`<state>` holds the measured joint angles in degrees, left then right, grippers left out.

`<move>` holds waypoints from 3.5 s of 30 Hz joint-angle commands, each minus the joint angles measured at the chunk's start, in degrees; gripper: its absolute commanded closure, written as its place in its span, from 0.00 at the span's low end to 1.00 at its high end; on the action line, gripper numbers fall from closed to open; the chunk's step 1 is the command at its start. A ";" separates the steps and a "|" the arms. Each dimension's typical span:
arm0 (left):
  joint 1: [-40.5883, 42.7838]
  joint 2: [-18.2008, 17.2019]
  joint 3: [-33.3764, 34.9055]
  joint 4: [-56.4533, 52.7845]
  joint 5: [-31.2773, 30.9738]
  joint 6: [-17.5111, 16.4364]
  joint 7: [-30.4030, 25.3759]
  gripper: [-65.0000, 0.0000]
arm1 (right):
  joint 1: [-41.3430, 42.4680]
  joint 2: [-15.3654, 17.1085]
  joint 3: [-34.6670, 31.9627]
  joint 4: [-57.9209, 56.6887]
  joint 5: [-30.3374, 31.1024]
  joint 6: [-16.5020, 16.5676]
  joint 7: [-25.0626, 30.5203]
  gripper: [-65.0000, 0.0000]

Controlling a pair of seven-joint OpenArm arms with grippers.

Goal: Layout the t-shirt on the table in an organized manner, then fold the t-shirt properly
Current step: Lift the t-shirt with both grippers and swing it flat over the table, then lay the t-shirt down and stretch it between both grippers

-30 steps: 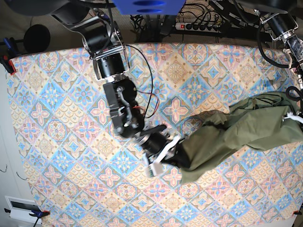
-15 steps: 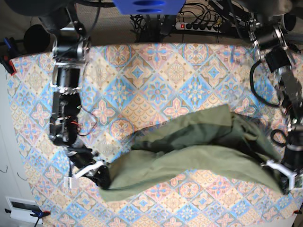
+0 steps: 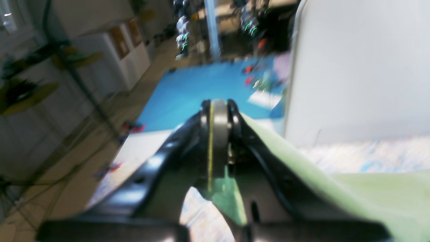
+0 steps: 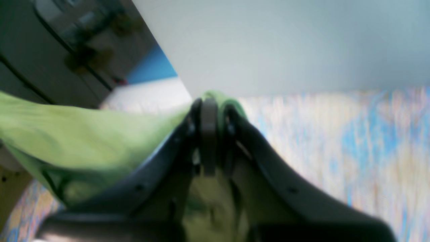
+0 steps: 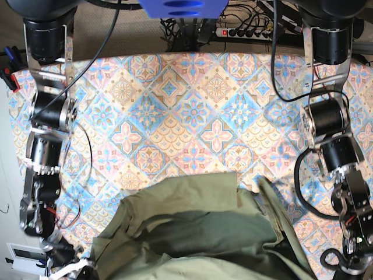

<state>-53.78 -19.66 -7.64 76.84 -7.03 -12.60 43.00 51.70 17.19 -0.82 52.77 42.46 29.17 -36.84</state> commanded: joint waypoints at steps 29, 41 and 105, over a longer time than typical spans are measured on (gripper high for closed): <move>65.87 -19.15 -16.40 37.40 -13.94 0.25 -1.99 1.00 | -34.87 10.28 10.53 29.20 15.08 0.77 -6.81 0.99; 77.65 -16.96 -15.79 37.40 -13.68 0.25 -1.47 1.00 | -45.42 10.11 11.94 30.17 5.85 0.41 -7.95 0.80; 71.58 -18.36 -15.53 13.93 -23.70 -7.14 9.44 1.00 | -58.16 5.53 5.52 39.31 -5.49 0.41 -10.32 0.55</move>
<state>18.20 -36.69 -22.59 89.95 -30.48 -19.88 53.39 -6.92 21.80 4.12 91.13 36.23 29.34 -48.29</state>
